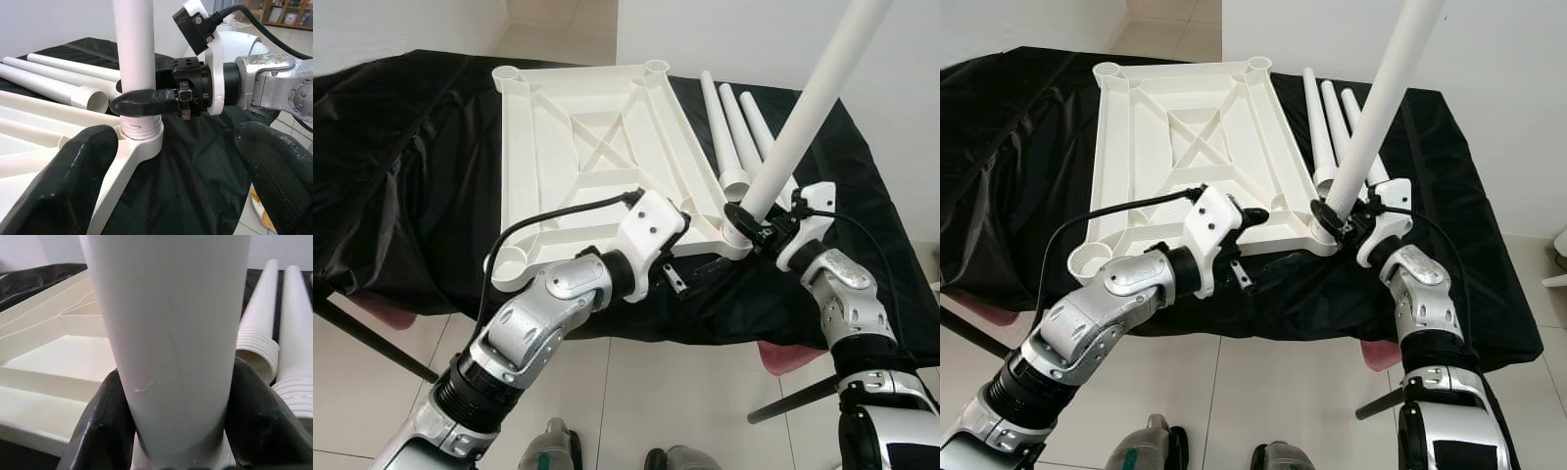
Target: Building children table
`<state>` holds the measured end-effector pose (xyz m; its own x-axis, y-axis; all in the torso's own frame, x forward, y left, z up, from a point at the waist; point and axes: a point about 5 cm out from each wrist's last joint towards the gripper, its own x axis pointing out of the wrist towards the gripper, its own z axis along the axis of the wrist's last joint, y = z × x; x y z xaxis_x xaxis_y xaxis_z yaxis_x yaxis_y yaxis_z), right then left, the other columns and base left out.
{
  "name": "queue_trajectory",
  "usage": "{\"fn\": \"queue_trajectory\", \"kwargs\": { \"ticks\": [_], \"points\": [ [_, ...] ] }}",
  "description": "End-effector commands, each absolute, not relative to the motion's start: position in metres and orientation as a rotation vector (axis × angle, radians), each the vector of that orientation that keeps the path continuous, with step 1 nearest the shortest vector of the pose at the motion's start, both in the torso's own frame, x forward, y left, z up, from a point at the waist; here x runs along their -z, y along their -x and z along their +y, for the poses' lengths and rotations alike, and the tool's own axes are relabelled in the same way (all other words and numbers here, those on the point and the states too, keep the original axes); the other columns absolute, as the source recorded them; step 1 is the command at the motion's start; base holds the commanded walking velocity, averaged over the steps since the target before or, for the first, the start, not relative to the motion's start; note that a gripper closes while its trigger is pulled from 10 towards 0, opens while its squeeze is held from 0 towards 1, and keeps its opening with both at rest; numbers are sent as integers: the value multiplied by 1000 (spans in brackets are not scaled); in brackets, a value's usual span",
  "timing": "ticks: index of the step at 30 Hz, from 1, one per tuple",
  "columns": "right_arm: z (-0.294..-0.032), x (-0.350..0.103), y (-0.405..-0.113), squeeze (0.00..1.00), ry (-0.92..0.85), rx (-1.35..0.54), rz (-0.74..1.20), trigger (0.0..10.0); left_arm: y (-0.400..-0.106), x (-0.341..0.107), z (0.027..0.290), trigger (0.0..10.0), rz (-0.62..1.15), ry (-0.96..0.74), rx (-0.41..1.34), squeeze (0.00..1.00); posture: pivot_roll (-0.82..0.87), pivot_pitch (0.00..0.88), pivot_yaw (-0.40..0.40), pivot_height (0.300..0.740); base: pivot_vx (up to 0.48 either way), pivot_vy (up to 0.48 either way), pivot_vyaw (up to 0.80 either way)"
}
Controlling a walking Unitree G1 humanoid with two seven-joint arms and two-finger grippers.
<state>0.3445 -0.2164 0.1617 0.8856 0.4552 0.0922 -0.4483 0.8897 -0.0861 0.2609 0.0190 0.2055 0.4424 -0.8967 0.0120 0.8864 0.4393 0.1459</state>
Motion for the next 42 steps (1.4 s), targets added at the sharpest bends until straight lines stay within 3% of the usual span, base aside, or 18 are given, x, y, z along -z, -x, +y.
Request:
{"fn": "queue_trajectory", "kwargs": {
  "ticks": [1, 18, 29, 42],
  "points": [
    [-215, -162, -345, 0, 43, -436, -115, 10000, -256, -207, 18, 10000, -98, -143, 1199, 0, 3, 73, -9, 740, 0, 0, 0],
    [-210, -168, -350, 0, -66, -79, -135, 10000, -255, -205, 15, 10000, -97, -140, 1211, 0, -1, 61, -15, 740, 0, 0, 0],
    [-216, -153, -343, 0, -113, 249, -94, 10000, -254, -204, 15, 10000, -97, -141, 1217, 0, 1, 46, -13, 740, 0, 0, 0],
    [-212, -149, -339, 0, -108, 324, -71, 10000, -253, -204, 14, 10000, -94, -144, 1230, 0, -5, 43, -2, 740, 0, 0, 0]
  ]
}}
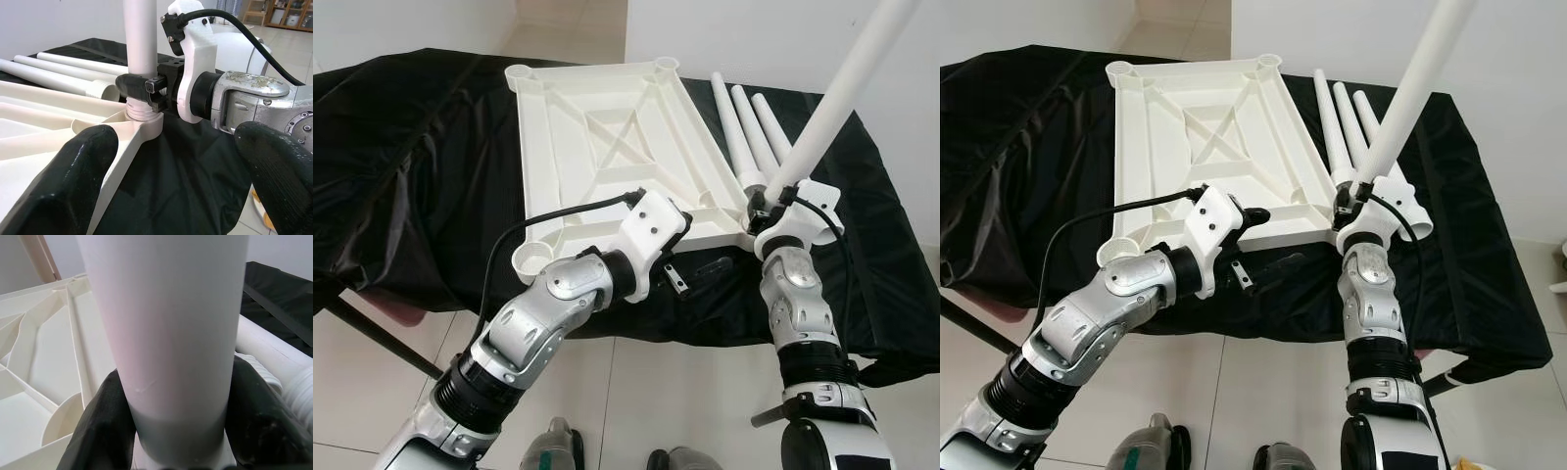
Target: Building children table
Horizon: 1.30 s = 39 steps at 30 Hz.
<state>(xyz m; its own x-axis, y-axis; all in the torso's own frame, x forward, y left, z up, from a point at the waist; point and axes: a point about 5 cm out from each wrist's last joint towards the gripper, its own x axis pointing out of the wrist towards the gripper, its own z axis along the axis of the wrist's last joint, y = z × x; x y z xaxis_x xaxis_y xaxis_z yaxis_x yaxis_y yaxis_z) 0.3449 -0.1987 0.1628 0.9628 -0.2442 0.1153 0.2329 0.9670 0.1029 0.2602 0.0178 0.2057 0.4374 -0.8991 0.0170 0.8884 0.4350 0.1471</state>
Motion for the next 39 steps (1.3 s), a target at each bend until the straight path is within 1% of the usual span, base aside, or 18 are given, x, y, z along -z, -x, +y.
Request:
{"fn": "queue_trajectory", "kwargs": {
  "ticks": [1, 16, 23, 27, 28, 30, 31, 35, 37, 38, 39],
  "points": [
    [-212, -149, -338, 0, -104, 331, -71, 10000, -253, -204, 14, 10000, -93, -144, 1232, 0, -5, 43, -2, 740, 0, 0, 0],
    [-196, -145, -332, 0, -99, 317, -48, 10000, -252, -204, 13, 10000, -90, -143, 1238, 0, -6, 48, -1, 740, 0, 0, 0],
    [-174, -145, -327, 0, -94, 222, -45, 10000, -251, -204, 13, 10000, -89, -140, 1237, 0, -9, 53, -2, 740, 0, 0, 0],
    [-169, -143, -324, 0, -98, 199, -40, 10000, -251, -203, 13, 10000, -88, -139, 1237, 0, -9, 56, -3, 740, 0, 0, 0],
    [-169, -143, -324, 471, -100, 192, -38, 10000, -251, -203, 13, 10000, -88, -138, 1237, 0, -9, 58, -2, 740, 0, 0, 0],
    [-169, -143, -324, 471, -100, 192, -38, 10000, -251, -203, 13, 10000, -88, -138, 1237, 0, -9, 58, -2, 740, 0, 0, 0],
    [-169, -143, -323, 1000, -104, 178, -44, 10000, -251, -203, 13, 10000, -87, -138, 1236, 0, -9, 58, -2, 740, 0, 0, 0],
    [-170, -147, -324, 1000, -121, 121, -66, 10000, -252, -204, 14, 10000, -88, -139, 1233, 0, -10, 65, 0, 740, 0, 0, 0],
    [-174, -152, -325, 1000, -120, 53, -98, 10000, -252, -204, 14, 10000, -89, -139, 1229, 0, -11, 66, 0, 740, 0, 0, 0],
    [-174, -152, -325, 1000, -120, 53, -98, 10000, -252, -204, 14, 10000, -89, -139, 1229, 0, -11, 66, 0, 740, 0, 0, 0],
    [-180, -155, -327, 1000, -103, 28, -105, 10000, -253, -204, 14, 10000, -90, -139, 1227, 0, -12, 69, -2, 740, 0, 0, 0]
  ]
}}
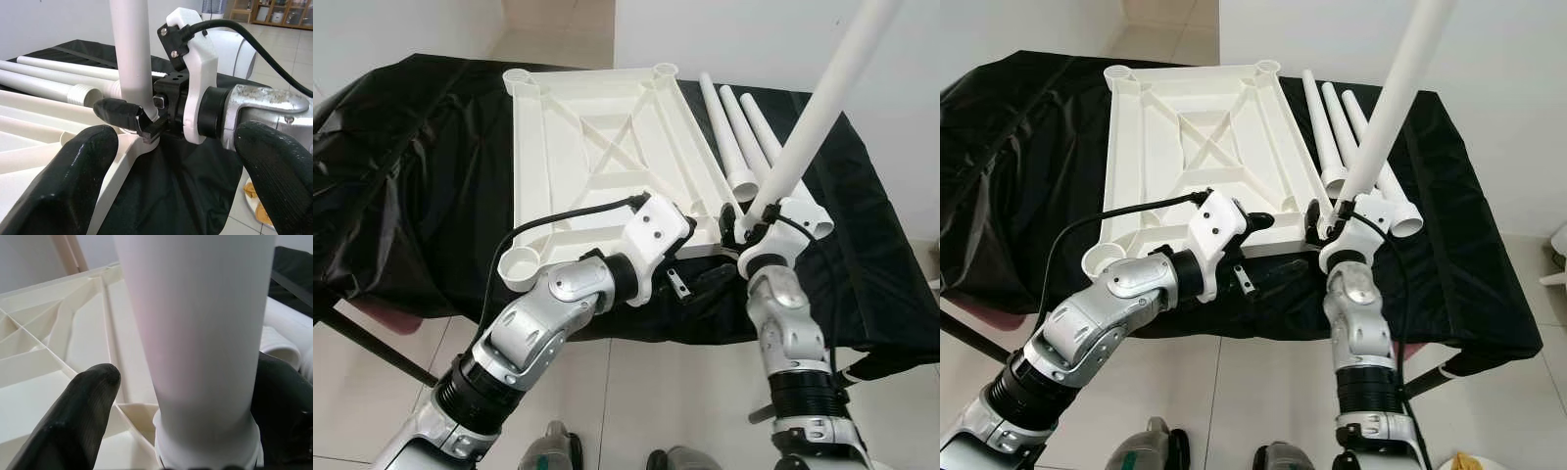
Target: Building children table
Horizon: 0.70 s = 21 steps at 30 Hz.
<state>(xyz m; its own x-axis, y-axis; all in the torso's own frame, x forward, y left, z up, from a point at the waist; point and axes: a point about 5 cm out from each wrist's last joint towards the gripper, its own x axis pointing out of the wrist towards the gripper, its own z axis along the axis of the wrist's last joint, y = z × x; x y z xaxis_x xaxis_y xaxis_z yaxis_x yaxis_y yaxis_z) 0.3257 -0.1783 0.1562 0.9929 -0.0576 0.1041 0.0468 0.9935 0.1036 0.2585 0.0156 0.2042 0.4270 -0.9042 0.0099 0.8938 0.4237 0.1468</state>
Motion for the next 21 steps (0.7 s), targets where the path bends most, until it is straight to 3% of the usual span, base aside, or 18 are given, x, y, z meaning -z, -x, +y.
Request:
{"fn": "queue_trajectory", "kwargs": {
  "ticks": [1, 3, 4, 5, 6, 21],
  "points": [
    [-184, -157, -327, 1000, -89, 10, -110, 10000, -253, -204, 14, 10000, -90, -139, 1226, 0, -12, 70, -4, 740, 0, 0, 0],
    [-189, -159, -328, 945, -74, -27, -113, 10000, -253, -204, 14, 10000, -91, -138, 1224, 0, -12, 70, -4, 740, 0, 0, 0],
    [-192, -160, -328, 110, -60, -60, -111, 10000, -254, -205, 14, 10000, -92, -137, 1222, 0, -12, 70, -6, 740, 0, 0, 0],
    [-192, -160, -328, 110, -60, -60, -111, 10000, -254, -205, 14, 10000, -92, -137, 1222, 0, -12, 70, -6, 740, 0, 0, 0],
    [-194, -161, -328, 0, -51, -96, -107, 10000, -254, -205, 14, 10000, -93, -137, 1221, 0, -13, 71, -6, 740, 0, 0, 0],
    [-234, -160, -333, 0, 14, -398, -71, 10000, -257, -206, 16, 10000, -101, -139, 1209, 0, -3, 73, -5, 740, 0, 0, 0]
  ]
}}
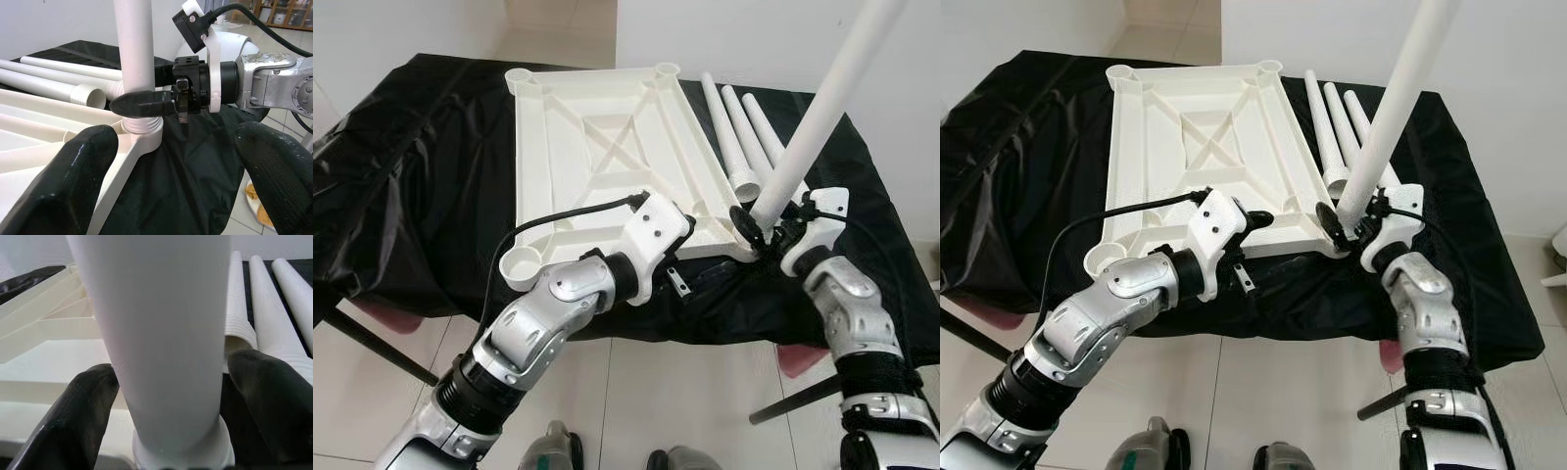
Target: Building children table
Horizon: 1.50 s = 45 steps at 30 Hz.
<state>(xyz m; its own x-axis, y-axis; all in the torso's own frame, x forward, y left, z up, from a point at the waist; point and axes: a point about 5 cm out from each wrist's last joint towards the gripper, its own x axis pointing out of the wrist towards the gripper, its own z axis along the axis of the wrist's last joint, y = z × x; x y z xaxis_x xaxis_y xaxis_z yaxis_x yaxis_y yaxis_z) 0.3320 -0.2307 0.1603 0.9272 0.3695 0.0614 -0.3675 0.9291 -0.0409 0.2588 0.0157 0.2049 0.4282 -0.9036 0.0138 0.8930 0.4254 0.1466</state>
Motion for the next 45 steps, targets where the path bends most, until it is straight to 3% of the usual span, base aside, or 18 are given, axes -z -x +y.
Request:
{"fn": "queue_trajectory", "kwargs": {
  "ticks": [1, 8, 9, 11, 12, 23, 24, 45],
  "points": [
    [-235, -160, -333, 0, 19, -418, -68, 10000, -257, -207, 16, 10000, -101, -141, 1209, 0, -1, 72, -4, 740, 0, 0, 0],
    [-238, -157, -335, 0, 47, -444, -51, 10000, -257, -207, 16, 10000, -102, -144, 1210, 0, 2, 72, -1, 740, 0, 0, 0],
    [-238, -157, -335, 0, 42, -458, -50, 3569, -257, -207, 16, 10000, -102, -145, 1210, 0, 3, 71, 0, 740, 0, 0, 0],
    [-238, -157, -335, 0, 42, -458, -50, 3569, -257, -207, 16, 10000, -102, -145, 1210, 0, 3, 71, 0, 740, 0, 0, 0],
    [-238, -156, -335, 0, 31, -475, -53, 0, -256, -207, 16, 10000, -102, -146, 1210, 0, 6, 69, 2, 740, 0, 0, 0],
    [-233, -153, -333, 0, 77, -498, -62, 0, -254, -206, 15, 10000, -98, -143, 1218, 0, 1, 69, -3, 740, 0, 0, 0],
    [-230, -153, -333, 0, 84, -495, -60, 10000, -254, -206, 14, 10000, -98, -143, 1220, 0, 1, 69, -4, 740, 0, 0, 0],
    [-204, -149, -338, 0, -64, -121, -130, 10000, -251, -204, 11, 10000, -91, -131, 1237, 0, -7, 60, -11, 740, 0, 0, 0]
  ]
}}
